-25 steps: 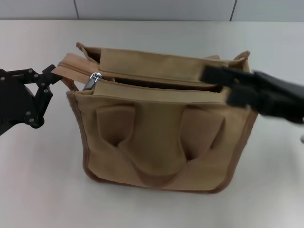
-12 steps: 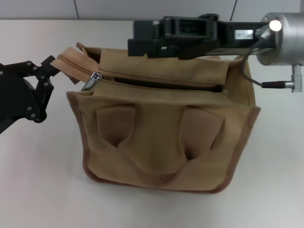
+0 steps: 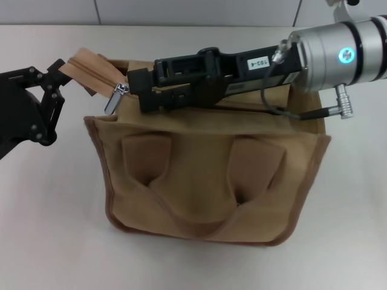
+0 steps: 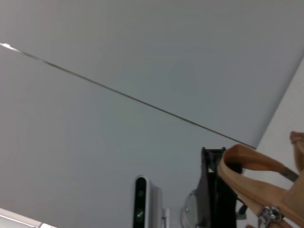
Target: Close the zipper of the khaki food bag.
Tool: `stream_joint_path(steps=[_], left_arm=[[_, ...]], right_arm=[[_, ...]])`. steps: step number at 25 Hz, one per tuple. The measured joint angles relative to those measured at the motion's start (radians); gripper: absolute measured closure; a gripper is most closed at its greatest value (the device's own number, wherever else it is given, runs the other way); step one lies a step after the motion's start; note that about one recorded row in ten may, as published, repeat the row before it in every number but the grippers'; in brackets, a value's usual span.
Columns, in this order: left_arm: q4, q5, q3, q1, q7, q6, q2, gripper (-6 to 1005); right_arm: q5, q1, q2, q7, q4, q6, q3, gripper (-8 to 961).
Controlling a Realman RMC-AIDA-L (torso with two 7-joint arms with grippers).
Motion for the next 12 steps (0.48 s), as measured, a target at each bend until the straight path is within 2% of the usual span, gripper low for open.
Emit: stream_joint_path(steps=[12], left_arm=[[-0.020, -0.001, 0.004, -0.017, -0.001, 0.012, -0.003, 1001]], right_arm=[[0.000, 0.027, 0.006, 0.003, 0.008, 0.076, -0.049, 170]])
